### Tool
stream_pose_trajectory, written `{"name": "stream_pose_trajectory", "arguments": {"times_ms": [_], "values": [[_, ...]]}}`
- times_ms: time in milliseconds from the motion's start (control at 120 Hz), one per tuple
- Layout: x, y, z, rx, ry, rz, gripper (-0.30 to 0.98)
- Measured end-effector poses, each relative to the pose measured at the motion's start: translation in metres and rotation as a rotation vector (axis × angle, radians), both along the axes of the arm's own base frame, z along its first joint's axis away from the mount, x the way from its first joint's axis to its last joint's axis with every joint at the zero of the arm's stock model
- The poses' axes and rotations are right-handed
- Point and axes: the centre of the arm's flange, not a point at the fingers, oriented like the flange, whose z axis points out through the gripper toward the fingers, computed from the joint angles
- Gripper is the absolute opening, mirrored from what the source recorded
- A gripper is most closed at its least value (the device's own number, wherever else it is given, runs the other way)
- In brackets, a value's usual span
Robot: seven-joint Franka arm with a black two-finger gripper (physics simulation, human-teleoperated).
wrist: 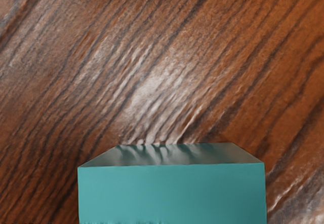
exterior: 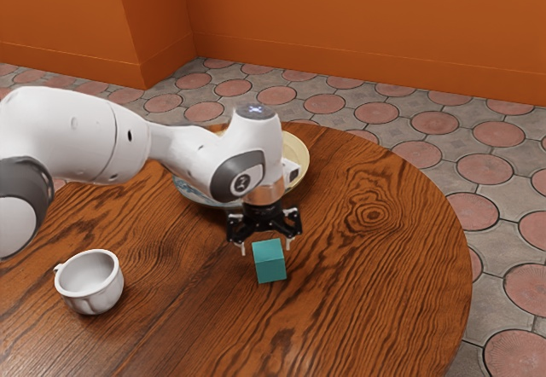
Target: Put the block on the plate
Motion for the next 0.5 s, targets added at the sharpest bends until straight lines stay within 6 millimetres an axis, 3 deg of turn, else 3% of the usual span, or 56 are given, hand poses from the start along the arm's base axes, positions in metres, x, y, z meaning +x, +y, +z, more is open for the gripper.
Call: {"name": "stream_pose_trajectory", "arguments": {"times_ms": [500], "values": [[-0.001,-0.005,-0.029,0.005,0.014,0.089,0.69]]}}
